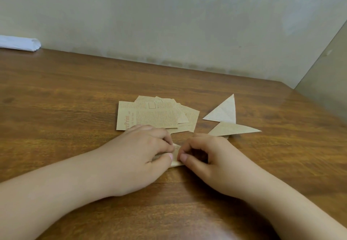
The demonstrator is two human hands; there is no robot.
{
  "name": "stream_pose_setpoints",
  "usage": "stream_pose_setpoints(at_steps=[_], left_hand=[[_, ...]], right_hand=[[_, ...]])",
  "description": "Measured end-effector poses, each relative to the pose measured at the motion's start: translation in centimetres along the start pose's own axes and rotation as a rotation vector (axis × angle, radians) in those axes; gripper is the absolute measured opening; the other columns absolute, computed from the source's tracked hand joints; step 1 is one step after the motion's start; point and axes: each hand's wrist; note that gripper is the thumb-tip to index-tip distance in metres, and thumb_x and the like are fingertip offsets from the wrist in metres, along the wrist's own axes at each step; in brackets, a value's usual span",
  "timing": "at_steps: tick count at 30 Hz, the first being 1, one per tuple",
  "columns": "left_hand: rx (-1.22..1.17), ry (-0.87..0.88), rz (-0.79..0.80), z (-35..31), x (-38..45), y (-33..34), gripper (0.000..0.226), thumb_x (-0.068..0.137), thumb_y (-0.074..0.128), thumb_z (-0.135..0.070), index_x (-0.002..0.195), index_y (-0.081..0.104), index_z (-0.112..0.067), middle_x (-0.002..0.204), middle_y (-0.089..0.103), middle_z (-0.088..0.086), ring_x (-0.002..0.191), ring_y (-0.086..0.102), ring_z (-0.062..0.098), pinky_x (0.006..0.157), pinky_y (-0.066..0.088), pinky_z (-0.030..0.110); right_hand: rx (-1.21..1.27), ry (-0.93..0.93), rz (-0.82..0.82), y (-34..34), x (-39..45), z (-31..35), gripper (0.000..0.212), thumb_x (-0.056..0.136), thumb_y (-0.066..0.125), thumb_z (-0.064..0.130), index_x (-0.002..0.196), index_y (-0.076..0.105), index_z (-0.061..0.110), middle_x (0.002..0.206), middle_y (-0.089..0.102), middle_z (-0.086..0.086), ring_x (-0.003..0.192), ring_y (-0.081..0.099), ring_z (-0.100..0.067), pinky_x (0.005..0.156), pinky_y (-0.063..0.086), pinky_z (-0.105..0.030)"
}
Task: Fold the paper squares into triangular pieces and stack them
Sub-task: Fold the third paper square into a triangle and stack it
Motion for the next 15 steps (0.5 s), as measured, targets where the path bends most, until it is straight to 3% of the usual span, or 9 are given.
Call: stream_pose_setpoints(at_steps=[5, 10, 15], left_hand=[[0.009, -0.006, -0.007, -0.2, 0.1, 0.0, 0.059, 0.082, 0.017, -0.047, 0.120, 0.061, -0.035, 0.122, 0.045, -0.028, 0.115, 0.030, -0.010, 0.093, 0.015, 0.002], [0.016, -0.006, -0.009, -0.2, 0.0, 0.1, 0.072, 0.075, 0.007, -0.055, 0.118, 0.062, -0.036, 0.119, 0.047, -0.028, 0.114, 0.032, -0.008, 0.095, 0.020, 0.008], [-0.003, -0.015, -0.012, -0.2, 0.0, 0.1, 0.056, 0.081, 0.020, -0.046, 0.116, 0.063, -0.037, 0.118, 0.047, -0.028, 0.115, 0.035, -0.004, 0.099, 0.022, 0.015]], right_hand=[[-0.012, -0.021, 0.034, 0.1, -0.3, 0.5, 0.011, 0.090, 0.058, 0.026, 0.080, 0.063, 0.030, 0.076, 0.057, 0.011, 0.076, 0.050, -0.004, 0.065, 0.035, -0.011], [-0.063, 0.021, 0.038, 0.0, 0.4, 1.1, 0.012, 0.084, 0.056, 0.031, 0.074, 0.062, 0.029, 0.068, 0.062, 0.007, 0.067, 0.057, -0.008, 0.060, 0.048, -0.022], [-0.147, 0.020, 0.000, 0.6, 0.7, 1.5, 0.010, 0.081, 0.057, 0.031, 0.071, 0.057, 0.028, 0.064, 0.058, 0.009, 0.064, 0.055, -0.008, 0.060, 0.049, -0.026]])
Point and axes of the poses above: each hand's wrist, its own x-axis towards the middle knuckle, its own y-axis out of the palm, z = x × y
